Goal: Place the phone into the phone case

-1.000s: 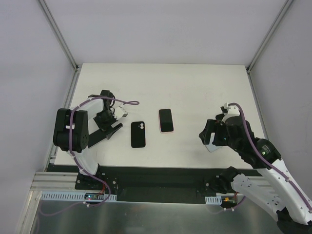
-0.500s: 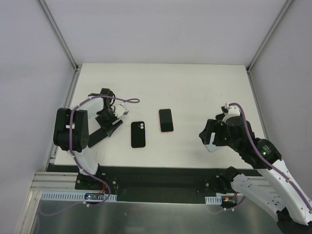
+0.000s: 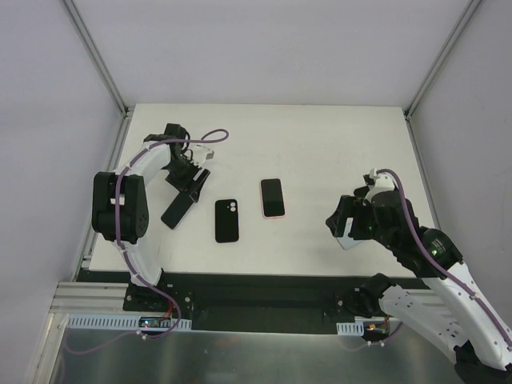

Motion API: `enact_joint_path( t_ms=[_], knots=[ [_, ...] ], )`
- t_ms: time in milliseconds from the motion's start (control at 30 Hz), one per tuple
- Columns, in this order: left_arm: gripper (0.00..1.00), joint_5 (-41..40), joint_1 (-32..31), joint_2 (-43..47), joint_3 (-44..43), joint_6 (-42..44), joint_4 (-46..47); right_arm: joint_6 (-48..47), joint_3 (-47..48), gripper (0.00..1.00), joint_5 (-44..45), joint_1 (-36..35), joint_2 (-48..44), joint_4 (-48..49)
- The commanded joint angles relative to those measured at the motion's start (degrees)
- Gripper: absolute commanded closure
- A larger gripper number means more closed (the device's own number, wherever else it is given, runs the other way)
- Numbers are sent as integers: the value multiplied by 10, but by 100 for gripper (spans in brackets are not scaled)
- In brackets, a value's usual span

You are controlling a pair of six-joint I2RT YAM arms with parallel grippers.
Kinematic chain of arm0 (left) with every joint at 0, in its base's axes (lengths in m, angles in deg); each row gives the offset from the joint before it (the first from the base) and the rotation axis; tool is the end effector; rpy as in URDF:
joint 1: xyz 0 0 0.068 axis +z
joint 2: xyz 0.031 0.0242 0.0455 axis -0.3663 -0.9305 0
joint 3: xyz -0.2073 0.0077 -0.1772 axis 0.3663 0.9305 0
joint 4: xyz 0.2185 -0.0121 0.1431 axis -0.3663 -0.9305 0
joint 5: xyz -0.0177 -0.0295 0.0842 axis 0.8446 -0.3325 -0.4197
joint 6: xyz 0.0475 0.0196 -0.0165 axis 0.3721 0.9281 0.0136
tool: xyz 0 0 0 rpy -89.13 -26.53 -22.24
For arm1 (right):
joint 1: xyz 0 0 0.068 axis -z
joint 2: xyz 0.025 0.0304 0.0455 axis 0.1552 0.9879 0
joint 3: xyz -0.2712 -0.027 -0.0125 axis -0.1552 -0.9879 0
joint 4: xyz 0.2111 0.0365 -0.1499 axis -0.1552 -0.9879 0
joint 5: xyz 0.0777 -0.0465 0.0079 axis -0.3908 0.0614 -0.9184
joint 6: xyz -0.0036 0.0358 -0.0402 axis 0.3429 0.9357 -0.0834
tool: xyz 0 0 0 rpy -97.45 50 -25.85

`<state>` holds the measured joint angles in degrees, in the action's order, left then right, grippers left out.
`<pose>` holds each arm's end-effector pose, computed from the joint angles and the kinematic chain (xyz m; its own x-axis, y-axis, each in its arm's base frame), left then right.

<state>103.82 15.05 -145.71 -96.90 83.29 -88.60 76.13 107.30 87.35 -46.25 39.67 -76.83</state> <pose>0.3561 -0.0494 0.2047 -0.7050 0.5946 -0.3867 0.6578 0.7519 -0.0432 0.0964 0.0662 0.3441 -0.5295 -0.1134 -0.8407 -0.3735 0.9210 0.1110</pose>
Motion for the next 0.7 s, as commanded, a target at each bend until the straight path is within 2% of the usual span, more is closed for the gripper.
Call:
enact_joint_path(
  t_ms=[0,100,167,267,300,367,433,533,667],
  knots=[
    [88,90,-6,1,-23,-64,-43,18,-2,16,-13,1,-11,16],
    [91,105,-5,-3,-33,-100,-46,24,-23,16,-28,1,-13,42],
    [93,135,-2,-5,-40,-124,-49,28,-53,16,-59,2,-11,92],
    [99,163,2,-10,-41,-152,-53,54,-108,16,-137,1,8,211],
    [100,165,3,-13,-40,-159,-53,83,-118,16,-150,0,19,276],
    [100,173,3,-16,-34,-170,-54,111,-134,18,-161,-16,65,331],
    [99,185,4,-12,-22,-171,-52,127,-127,23,-137,-37,131,392],
    [100,214,9,5,9,-181,-19,145,-61,31,-110,-85,245,386],
    [100,280,36,6,8,-247,-3,149,8,40,-80,-157,345,394]
  ],
)
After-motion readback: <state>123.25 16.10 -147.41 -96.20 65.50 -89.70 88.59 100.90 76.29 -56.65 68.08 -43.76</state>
